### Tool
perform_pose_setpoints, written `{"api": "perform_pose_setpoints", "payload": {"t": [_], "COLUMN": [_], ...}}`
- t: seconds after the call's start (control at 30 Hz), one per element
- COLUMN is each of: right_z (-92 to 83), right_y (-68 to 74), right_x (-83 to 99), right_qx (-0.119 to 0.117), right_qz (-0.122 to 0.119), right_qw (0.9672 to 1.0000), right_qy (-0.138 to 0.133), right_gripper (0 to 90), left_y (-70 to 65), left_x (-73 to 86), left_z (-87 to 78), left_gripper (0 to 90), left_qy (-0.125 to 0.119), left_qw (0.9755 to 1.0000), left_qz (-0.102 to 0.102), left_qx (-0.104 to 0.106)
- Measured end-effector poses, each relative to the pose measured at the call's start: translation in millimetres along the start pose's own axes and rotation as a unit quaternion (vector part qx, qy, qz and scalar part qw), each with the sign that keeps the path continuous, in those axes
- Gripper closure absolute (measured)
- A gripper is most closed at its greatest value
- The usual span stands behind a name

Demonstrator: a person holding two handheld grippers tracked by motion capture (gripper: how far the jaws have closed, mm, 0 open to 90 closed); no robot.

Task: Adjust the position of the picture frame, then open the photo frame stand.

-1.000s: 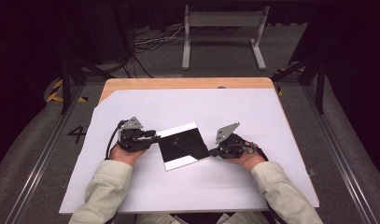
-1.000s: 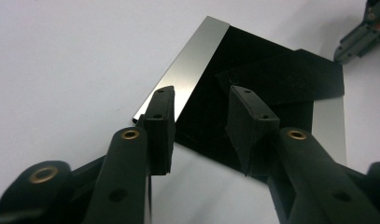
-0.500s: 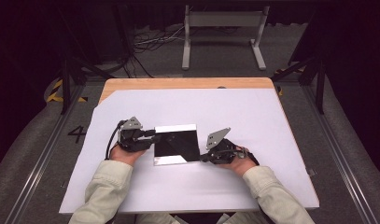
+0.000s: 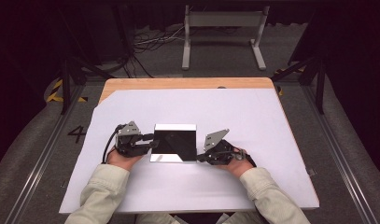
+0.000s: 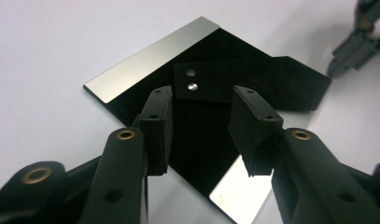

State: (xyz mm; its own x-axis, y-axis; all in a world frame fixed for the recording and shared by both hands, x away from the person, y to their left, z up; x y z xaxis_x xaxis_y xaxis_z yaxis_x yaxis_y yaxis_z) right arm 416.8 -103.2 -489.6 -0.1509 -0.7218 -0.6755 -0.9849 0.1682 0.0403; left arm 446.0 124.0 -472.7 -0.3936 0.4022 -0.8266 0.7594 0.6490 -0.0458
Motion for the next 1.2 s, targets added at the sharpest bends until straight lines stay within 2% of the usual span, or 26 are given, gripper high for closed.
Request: {"api": "perform_pose_setpoints", "payload": {"t": [0.3,0.4,0.43,0.53,0.67,0.77,0.93,1.03,1.1,1.2], "right_z": [-15.8,-20.7,-22.2,-26.7,-31.9,-34.4,-37.4,-37.9,-37.6,-34.7], "right_y": [3.4,3.7,4.0,2.1,-0.2,-0.6,-3.6,-5.3,-5.3,-4.3], "right_x": [-1.3,-3.4,-4.6,-7.8,-11.8,-14.3,-13.4,-11.7,-11.4,-10.5], "right_qx": [0.006,0.007,0.006,0.008,0.014,0.016,0.015,0.022,0.022,0.027], "right_qz": [0.022,0.033,0.042,0.075,0.093,0.105,0.133,0.141,0.141,0.138], "right_qw": [0.9994,0.9987,0.9981,0.9948,0.9913,0.9894,0.9859,0.9849,0.9852,0.9873], "right_qy": [-0.028,-0.039,-0.045,-0.068,-0.092,-0.099,-0.101,-0.098,-0.095,-0.074], "right_gripper": [86.1,81.8,79.4,74.8,71.5,63.1,57.0,55.6,55.6,56.4], "left_y": [-5.1,-4.9,-3.3,-1.1,3.9,7.2,8.3,8.6,9.3,12.4], "left_x": [8.2,9.7,9.6,8.7,11.1,11.5,13.6,14.3,15.1,16.3], "left_z": [-18.4,-21.7,-22.5,-23.7,-24.1,-23.9,-22.9,-23.7,-24.2,-24.0], "left_gripper": [59.1,58.6,58.5,58.4,58.3,58.3,57.9,57.4,57.3,57.0], "left_qy": [-0.005,-0.008,-0.011,-0.023,-0.023,-0.026,-0.024,-0.023,-0.022,-0.025], "left_qw": [1.0,0.9999,0.9999,0.9997,0.9996,0.9993,0.9992,0.9992,0.9992,0.9988], "left_qz": [0.007,0.005,0.007,-0.006,-0.012,-0.021,-0.023,-0.024,-0.024,-0.029], "left_qx": [0.004,0.004,-0.003,-0.006,-0.014,-0.018,-0.021,-0.021,-0.023,-0.029]}}
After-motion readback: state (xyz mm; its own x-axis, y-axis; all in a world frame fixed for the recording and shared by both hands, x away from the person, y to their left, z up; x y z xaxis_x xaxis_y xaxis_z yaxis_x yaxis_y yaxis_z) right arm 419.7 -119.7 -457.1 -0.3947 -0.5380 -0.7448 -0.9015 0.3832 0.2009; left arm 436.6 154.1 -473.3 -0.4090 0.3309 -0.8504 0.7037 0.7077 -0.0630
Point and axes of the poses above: each handheld gripper's, and its own axes: z roughly forward along the jaws, x roughly out of its underside, y roughly to its left, the point moved 8 cm from there along z, roughly forward along the jaws, and after that the axes turned 6 degrees about -x, right-handed, at the moved point
